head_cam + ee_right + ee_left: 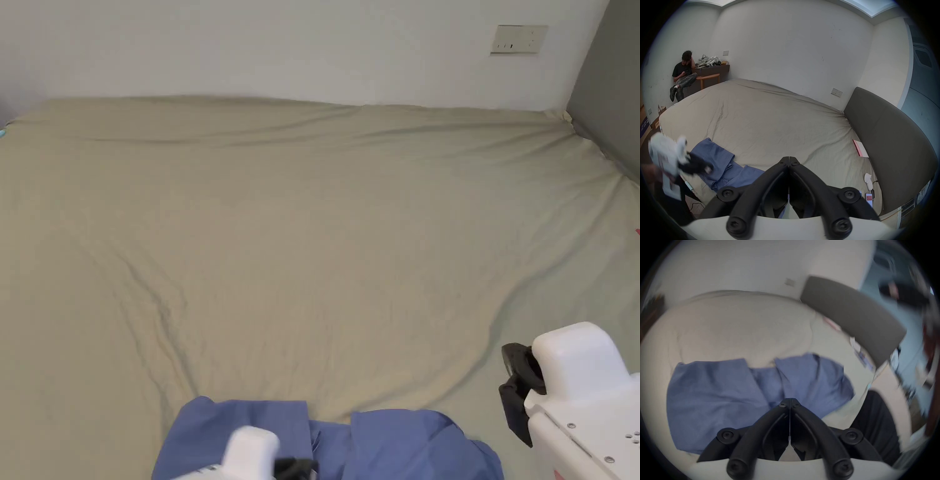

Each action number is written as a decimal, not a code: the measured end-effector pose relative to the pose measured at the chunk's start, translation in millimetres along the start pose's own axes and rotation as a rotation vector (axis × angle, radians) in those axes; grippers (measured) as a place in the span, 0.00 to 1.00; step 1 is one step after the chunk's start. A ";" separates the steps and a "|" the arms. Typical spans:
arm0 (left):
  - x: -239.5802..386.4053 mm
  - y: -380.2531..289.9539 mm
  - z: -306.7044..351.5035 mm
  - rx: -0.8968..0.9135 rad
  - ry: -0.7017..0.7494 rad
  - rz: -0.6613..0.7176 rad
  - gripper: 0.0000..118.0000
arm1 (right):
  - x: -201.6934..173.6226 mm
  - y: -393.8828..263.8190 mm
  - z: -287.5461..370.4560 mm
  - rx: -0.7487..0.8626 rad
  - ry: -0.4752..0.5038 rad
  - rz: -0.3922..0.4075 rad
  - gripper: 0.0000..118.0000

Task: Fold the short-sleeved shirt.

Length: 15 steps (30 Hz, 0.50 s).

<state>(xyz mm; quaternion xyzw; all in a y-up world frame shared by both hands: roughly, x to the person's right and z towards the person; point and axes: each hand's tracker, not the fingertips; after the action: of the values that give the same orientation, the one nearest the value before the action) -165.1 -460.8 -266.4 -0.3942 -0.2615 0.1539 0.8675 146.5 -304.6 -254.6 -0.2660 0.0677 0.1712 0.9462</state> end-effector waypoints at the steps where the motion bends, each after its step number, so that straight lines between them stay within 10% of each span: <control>1: -21.1 9.8 10.8 0.029 -0.005 0.063 0.13 | 0.4 0.5 -0.5 0.001 0.000 -0.001 0.01; 4: -91.8 27.3 40.4 0.005 -0.070 0.235 0.90 | 0.2 1.0 -2.1 -0.001 0.003 -0.004 0.01; 5: -113.1 29.9 42.7 -0.031 -0.074 0.281 0.99 | -0.4 1.0 -2.2 -0.001 0.006 -0.004 0.01; 15: -231.7 -7.5 41.8 -0.073 -0.236 0.787 0.99 | -12.1 -3.3 -9.7 -0.039 0.039 0.011 0.01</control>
<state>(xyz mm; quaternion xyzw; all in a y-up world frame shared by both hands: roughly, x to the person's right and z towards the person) -377.7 -550.0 -314.6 -0.4743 -0.1940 0.5086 0.6920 136.0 -315.8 -258.6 -0.2874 0.0843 0.1726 0.9383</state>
